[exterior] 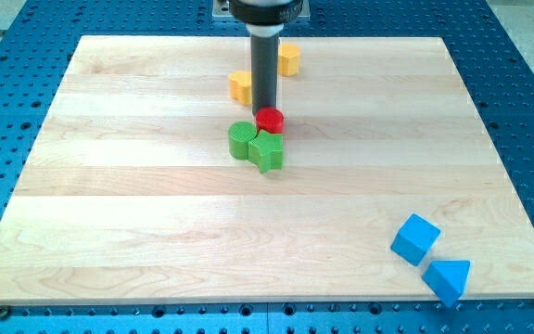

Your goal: Place the yellow heart below the red star

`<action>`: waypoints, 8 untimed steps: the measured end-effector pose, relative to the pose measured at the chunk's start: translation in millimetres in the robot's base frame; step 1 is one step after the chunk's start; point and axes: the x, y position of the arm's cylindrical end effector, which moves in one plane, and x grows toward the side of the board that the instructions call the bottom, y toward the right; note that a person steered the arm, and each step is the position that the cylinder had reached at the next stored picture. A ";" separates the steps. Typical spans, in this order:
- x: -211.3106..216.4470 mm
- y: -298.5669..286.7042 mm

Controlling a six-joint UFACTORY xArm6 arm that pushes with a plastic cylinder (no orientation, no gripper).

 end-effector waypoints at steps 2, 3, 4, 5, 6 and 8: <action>-15.2 -21.5; -45.7 21.9; -42.1 12.6; -17.0 -11.0; -17.1 -55.7; -57.8 -0.2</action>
